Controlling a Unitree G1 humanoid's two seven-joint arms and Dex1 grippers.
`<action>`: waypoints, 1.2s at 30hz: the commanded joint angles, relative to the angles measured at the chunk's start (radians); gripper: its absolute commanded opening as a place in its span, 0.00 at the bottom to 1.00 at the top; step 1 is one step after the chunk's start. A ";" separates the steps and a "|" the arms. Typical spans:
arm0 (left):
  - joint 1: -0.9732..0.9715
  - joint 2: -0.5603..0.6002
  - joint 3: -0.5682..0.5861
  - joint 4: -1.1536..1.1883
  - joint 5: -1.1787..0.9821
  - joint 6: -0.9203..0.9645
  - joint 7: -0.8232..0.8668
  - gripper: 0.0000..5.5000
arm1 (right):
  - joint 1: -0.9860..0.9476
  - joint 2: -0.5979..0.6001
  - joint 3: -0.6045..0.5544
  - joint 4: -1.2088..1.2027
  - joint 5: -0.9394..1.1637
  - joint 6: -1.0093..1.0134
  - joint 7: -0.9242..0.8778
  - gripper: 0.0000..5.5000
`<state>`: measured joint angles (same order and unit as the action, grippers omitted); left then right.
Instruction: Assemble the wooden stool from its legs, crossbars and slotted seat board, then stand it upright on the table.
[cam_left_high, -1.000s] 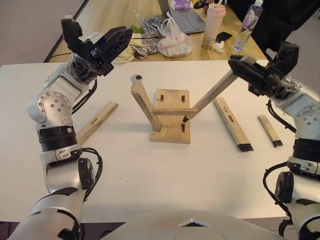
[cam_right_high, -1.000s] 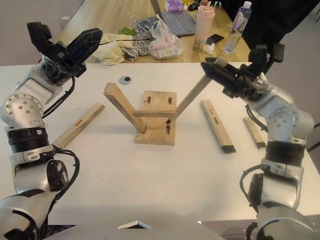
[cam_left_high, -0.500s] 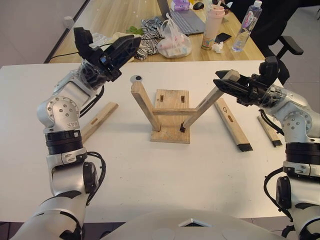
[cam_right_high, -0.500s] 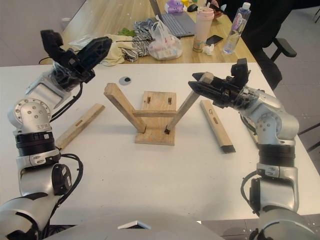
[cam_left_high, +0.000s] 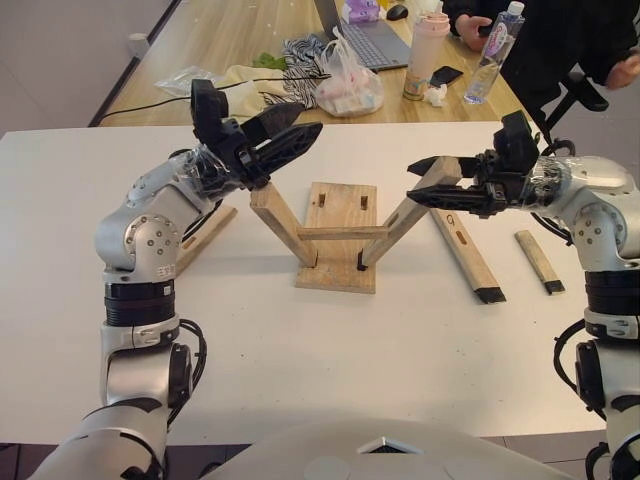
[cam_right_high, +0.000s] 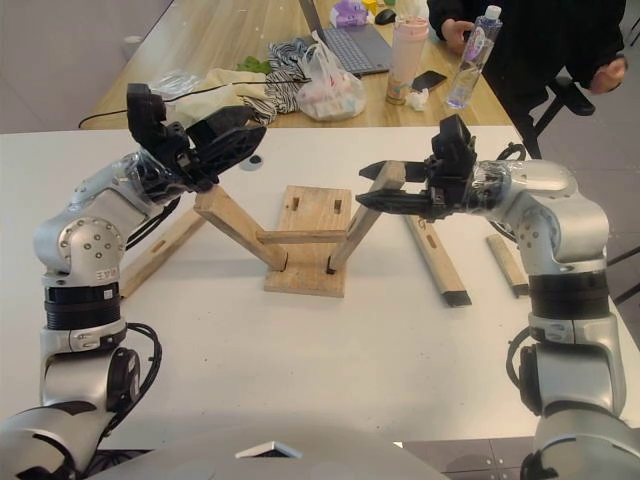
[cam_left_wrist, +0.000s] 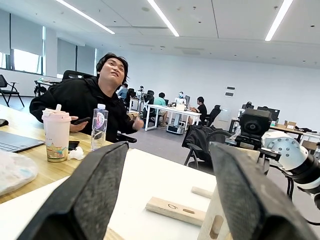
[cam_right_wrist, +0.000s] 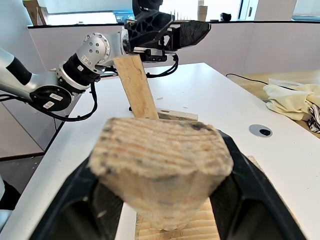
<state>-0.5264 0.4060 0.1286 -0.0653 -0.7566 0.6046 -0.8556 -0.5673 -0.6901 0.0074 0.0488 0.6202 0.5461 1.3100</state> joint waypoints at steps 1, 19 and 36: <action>0.057 0.010 -0.077 0.001 0.073 -0.007 -0.008 0.54 | -0.005 -0.031 0.045 -0.004 -0.059 -0.020 0.025 0.37; 0.075 0.057 -0.203 0.050 0.202 -0.060 0.032 0.54 | 0.044 -0.071 0.152 -0.094 -0.144 -0.120 0.041 0.37; -0.080 0.106 -0.333 0.111 0.369 0.036 0.091 0.54 | -0.051 -0.048 0.252 -0.008 -0.197 -0.101 0.057 0.37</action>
<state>-0.5627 0.5039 -0.2302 0.0385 -0.4090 0.6240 -0.7728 -0.6638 -0.7496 0.2021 0.0081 0.4899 0.4051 1.3716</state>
